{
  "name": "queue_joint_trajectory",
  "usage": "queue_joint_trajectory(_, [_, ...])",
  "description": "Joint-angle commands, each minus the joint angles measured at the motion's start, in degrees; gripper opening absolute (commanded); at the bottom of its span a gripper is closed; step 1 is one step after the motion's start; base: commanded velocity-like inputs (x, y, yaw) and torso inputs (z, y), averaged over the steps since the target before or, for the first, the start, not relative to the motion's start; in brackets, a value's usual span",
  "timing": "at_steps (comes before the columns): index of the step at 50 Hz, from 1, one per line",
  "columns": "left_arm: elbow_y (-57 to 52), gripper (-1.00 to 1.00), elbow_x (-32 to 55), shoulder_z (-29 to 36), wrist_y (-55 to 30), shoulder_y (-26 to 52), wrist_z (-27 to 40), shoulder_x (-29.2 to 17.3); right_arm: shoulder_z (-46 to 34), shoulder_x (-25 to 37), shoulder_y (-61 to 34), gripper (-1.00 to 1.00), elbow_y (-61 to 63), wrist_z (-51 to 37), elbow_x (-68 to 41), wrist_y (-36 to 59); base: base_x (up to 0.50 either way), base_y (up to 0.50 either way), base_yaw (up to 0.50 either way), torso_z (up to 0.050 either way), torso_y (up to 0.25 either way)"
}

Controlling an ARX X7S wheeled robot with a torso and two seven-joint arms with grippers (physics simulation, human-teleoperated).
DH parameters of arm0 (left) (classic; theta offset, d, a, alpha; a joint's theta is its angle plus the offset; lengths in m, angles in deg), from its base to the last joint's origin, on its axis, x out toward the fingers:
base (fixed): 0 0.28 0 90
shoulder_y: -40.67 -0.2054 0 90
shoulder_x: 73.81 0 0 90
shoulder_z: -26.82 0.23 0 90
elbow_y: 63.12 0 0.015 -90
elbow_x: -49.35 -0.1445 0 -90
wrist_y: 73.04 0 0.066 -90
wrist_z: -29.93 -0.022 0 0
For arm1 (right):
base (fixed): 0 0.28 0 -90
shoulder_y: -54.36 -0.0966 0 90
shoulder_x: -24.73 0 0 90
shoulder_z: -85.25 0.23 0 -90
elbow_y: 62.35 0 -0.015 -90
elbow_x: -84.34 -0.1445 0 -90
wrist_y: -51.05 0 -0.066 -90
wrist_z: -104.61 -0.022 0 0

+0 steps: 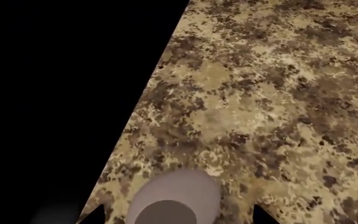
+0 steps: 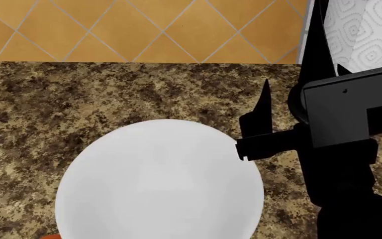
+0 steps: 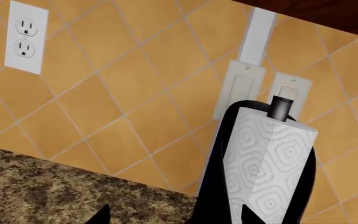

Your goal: Place the eggs and milk next to the bowl.

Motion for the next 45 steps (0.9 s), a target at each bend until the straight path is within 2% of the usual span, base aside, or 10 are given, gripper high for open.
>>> queue_joint_trajectory(1, [2.48,1.00,-2.00,1.78,0.33,0.70,0.41,0.21,-0.02,0.07,-0.03,1.00,-0.01,-0.16,-0.11,0.02,0.00,0.00,0.00,0.000,0.000])
queue_joint_trajectory(19, [4.05,1.00,-2.84,2.84,0.57,0.84,0.39,0.43,-0.48,-0.03,-0.20,1.00,-0.90,-0.19,-0.01,-0.53,0.00,0.00,0.00,0.000,-0.001])
queue_joint_trajectory(20, [3.99,-1.00,-2.82,2.69,0.59,0.80,0.48,0.44,-0.37,0.00,-0.15,1.00,-0.77,-0.25,-0.07,-0.47,0.00,0.00,0.00,0.000,0.000])
queue_joint_trajectory(36, [4.11,-1.00,-3.36,2.33,1.80,-0.12,-0.07,0.67,-0.05,0.25,0.39,1.00,-0.39,-0.49,-0.37,-0.59,0.00,0.00,0.00,0.000,-0.002])
queue_joint_trajectory(45, [0.30,-1.00,-1.03,-1.98,2.01,-0.25,0.64,0.53,0.60,0.56,0.96,1.00,0.17,-0.55,-0.72,-0.87,0.00,0.00,0.00,0.000,0.000])
